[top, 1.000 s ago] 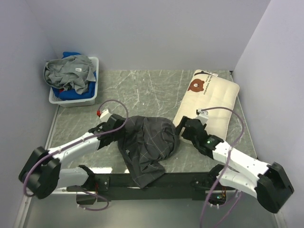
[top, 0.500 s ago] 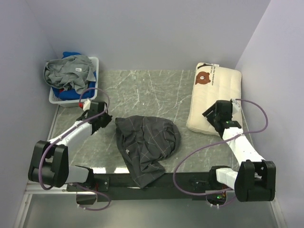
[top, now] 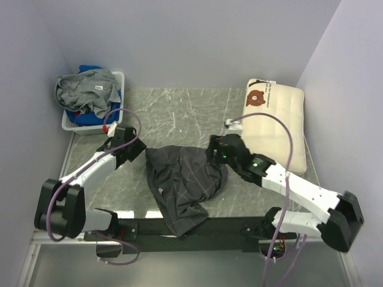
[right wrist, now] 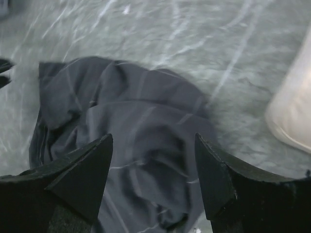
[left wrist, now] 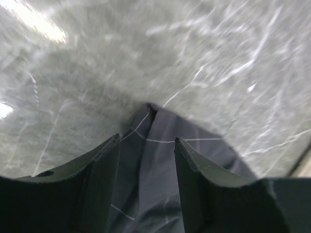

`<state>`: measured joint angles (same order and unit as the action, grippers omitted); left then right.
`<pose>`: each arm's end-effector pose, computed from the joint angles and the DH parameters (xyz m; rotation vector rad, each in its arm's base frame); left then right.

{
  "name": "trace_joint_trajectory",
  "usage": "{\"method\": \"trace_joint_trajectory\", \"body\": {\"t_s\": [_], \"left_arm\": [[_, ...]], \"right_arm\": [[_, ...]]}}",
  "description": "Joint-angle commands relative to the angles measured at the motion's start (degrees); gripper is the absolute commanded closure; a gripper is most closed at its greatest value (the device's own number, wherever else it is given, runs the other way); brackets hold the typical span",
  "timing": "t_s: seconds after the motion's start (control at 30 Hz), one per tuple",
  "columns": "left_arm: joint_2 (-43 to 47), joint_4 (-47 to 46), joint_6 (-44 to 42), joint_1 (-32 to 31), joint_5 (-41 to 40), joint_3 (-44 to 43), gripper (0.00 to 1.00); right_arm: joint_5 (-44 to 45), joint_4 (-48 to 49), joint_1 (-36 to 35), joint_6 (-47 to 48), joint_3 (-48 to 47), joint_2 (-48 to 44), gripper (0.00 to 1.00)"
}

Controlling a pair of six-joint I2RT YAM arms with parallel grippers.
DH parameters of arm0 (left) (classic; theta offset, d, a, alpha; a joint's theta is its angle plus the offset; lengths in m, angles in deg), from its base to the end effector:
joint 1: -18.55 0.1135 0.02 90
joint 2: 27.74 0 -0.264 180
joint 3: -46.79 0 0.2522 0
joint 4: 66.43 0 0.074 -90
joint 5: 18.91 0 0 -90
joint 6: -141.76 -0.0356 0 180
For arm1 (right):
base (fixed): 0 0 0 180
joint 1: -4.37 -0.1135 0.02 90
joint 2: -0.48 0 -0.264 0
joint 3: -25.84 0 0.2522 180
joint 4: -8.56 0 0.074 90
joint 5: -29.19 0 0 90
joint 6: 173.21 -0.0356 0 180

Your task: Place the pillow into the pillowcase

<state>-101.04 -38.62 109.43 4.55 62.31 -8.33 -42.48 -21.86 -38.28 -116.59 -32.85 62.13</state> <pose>0.2532 -0.0575 0.2092 -0.9622 2.2010 -0.4186 0.1815 0.1520 0.2735 0.0125 2.1520 0.4387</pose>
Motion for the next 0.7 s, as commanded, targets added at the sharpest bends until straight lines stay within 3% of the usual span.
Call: {"method": "trace_joint_trajectory", "body": {"t_s": [0.0,0.2,0.4,0.47,0.63,0.67], "left_arm": [[-5.35,-3.76,-0.89,-2.78,1.66,-1.35,0.46],[-11.59,-7.09,0.69,-3.84,2.36,-2.14,0.53],[-17.31,-9.82,0.95,-4.37,3.68,-3.9,0.6],[-18.11,-9.39,0.78,-4.37,3.5,-4.86,0.69],[-17.67,-6.06,0.51,-4.37,1.84,-6.44,0.93],[-17.15,-5.26,0.43,-4.28,1.4,-6.71,0.95]], "right_arm": [[10.05,-0.64,-10.05,9.02,-10.68,7.6,0.26],[12.79,-3.28,-17.19,14.13,-18.78,19.99,0.28],[14.09,-8.02,-17.38,16.15,-25.99,33.43,0.31],[15.5,-9.26,-16.94,16.34,-28.1,37.48,0.32],[19.99,-13.48,-14.31,12.91,-29.87,40.93,0.48],[20.25,-13.48,-12.47,12.39,-29.17,40.4,0.58]]}}
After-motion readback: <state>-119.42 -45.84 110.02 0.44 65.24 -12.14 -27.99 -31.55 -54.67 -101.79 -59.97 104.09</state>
